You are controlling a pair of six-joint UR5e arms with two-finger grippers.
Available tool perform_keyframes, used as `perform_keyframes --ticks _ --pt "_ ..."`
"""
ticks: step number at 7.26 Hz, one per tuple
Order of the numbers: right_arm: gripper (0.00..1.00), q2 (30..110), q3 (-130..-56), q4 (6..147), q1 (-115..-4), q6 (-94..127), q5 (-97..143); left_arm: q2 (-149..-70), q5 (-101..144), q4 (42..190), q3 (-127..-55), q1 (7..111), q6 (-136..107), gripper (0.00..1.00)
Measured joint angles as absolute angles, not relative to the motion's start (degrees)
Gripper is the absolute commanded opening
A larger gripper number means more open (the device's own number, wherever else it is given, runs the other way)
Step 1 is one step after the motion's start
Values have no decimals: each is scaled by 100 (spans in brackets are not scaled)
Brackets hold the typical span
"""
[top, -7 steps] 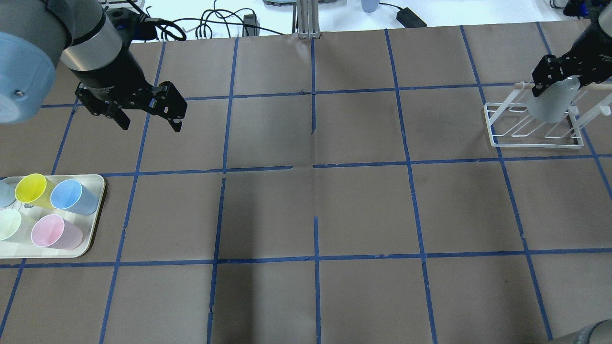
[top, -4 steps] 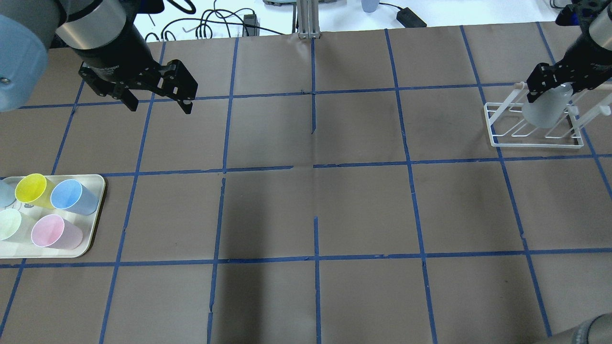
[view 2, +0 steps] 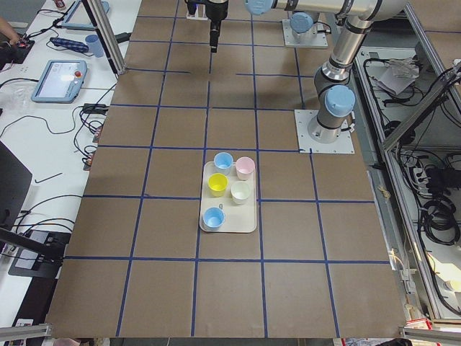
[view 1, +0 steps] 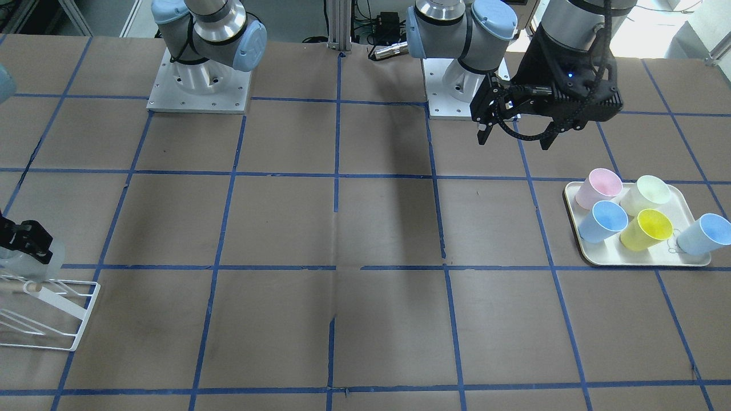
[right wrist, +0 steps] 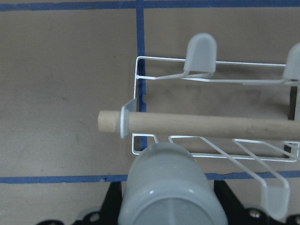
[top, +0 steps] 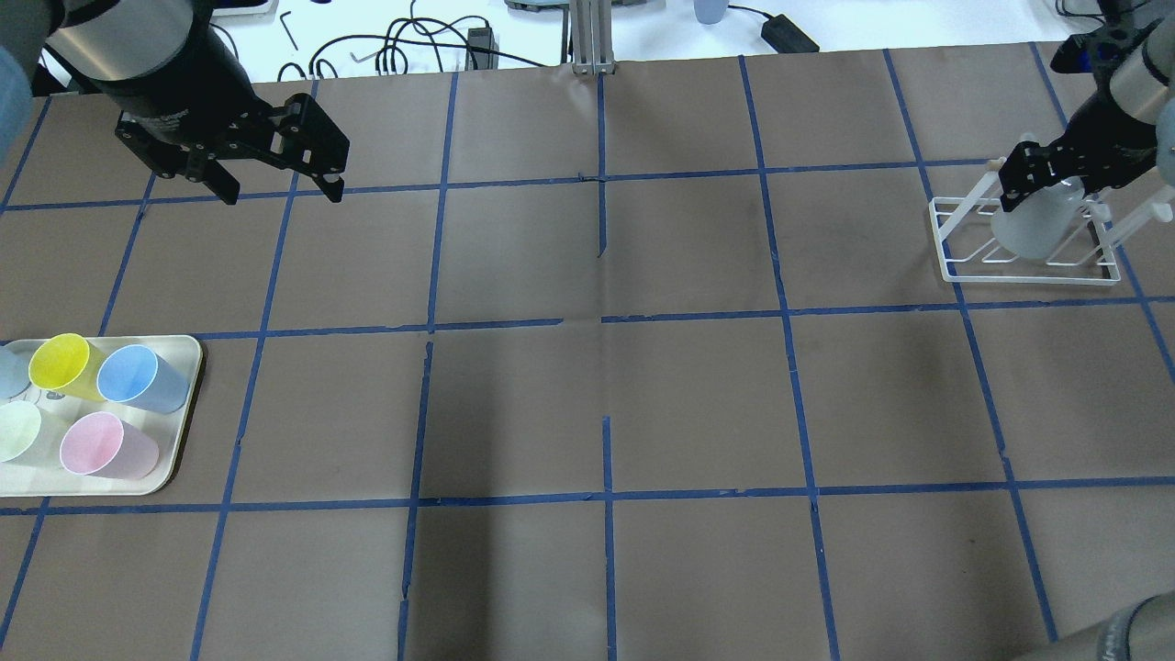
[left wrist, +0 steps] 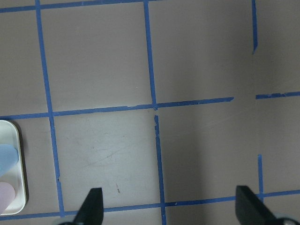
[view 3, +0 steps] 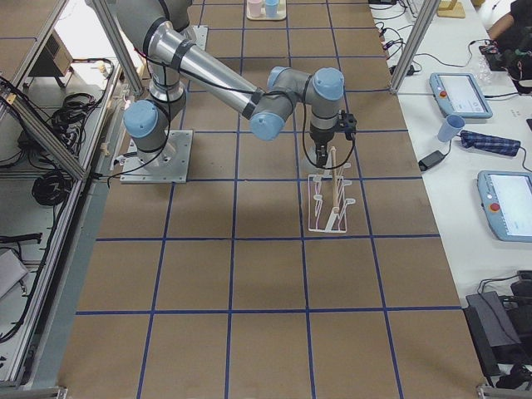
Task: Transfer IKEA cup to right arm and place on rack
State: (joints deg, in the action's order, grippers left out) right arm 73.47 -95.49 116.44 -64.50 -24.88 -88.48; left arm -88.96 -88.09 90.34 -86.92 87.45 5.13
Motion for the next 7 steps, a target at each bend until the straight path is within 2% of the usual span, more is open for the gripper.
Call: perform_keyframes --ticks 4,7 --pt "100 7391 -9464 11570 -6434 -2491 -8847 -8942 -8806 9045 -8692 8730 519 100" --pt "100 7888 -9266 10901 -6461 -2453 -8826 -8926 -8808 9044 -8690 8728 537 100"
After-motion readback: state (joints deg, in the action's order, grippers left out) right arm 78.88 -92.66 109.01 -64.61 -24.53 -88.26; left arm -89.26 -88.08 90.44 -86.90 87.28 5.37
